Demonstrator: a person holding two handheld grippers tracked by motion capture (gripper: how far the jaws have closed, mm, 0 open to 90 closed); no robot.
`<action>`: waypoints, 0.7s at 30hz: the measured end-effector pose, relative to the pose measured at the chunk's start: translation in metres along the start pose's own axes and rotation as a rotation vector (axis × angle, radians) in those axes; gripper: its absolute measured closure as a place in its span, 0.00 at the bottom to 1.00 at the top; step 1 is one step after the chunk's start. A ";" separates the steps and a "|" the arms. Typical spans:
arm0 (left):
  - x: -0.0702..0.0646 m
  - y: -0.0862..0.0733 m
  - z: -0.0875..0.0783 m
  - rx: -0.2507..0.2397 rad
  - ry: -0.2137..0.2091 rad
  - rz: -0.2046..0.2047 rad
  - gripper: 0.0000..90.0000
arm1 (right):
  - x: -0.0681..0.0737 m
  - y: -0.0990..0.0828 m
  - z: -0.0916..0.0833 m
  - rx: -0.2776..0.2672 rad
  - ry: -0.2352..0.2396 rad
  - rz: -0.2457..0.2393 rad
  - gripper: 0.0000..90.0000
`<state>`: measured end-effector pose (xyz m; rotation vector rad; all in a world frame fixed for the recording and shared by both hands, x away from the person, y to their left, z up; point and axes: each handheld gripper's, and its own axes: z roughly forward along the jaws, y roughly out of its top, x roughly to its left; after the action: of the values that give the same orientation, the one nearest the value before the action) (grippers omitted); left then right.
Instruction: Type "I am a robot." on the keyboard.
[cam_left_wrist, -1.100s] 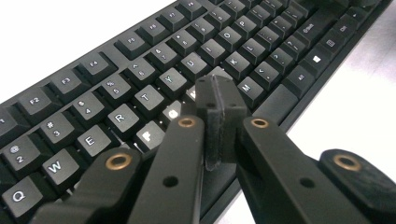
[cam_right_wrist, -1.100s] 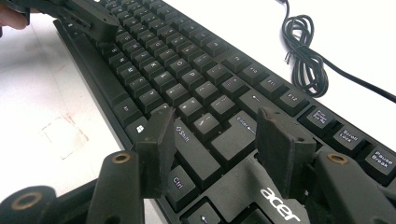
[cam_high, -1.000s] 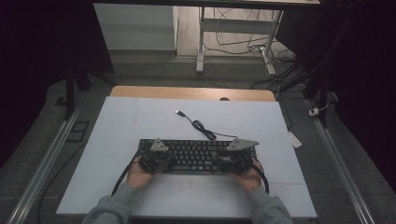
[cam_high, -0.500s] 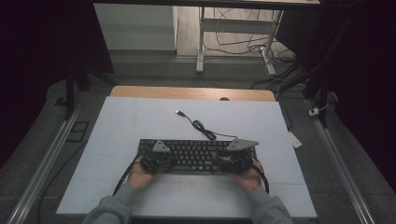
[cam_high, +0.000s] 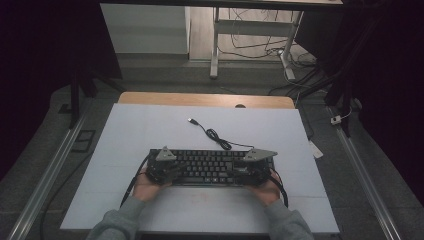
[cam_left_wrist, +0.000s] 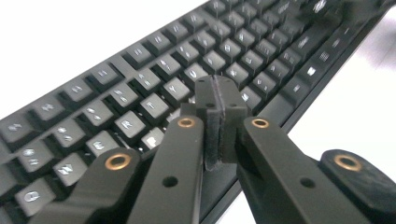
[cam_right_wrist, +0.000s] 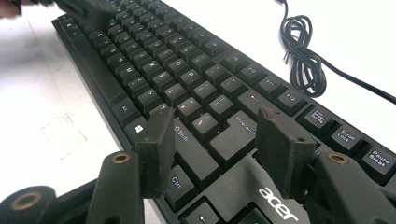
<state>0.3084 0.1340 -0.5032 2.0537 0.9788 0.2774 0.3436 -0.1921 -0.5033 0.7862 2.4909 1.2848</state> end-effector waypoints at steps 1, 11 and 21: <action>0.001 0.000 -0.003 -0.016 0.004 -0.008 0.92 | 0.000 0.000 0.000 0.000 0.000 0.000 0.53; 0.018 -0.005 -0.027 -0.067 0.064 -0.065 0.51 | 0.001 0.000 0.000 -0.002 0.001 -0.002 0.53; 0.023 -0.006 -0.032 -0.056 0.070 -0.088 0.42 | 0.001 0.002 0.000 -0.006 -0.004 -0.008 0.53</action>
<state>0.3045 0.1716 -0.4912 1.9561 1.0888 0.3282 0.3428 -0.1908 -0.5018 0.7758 2.4834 1.2871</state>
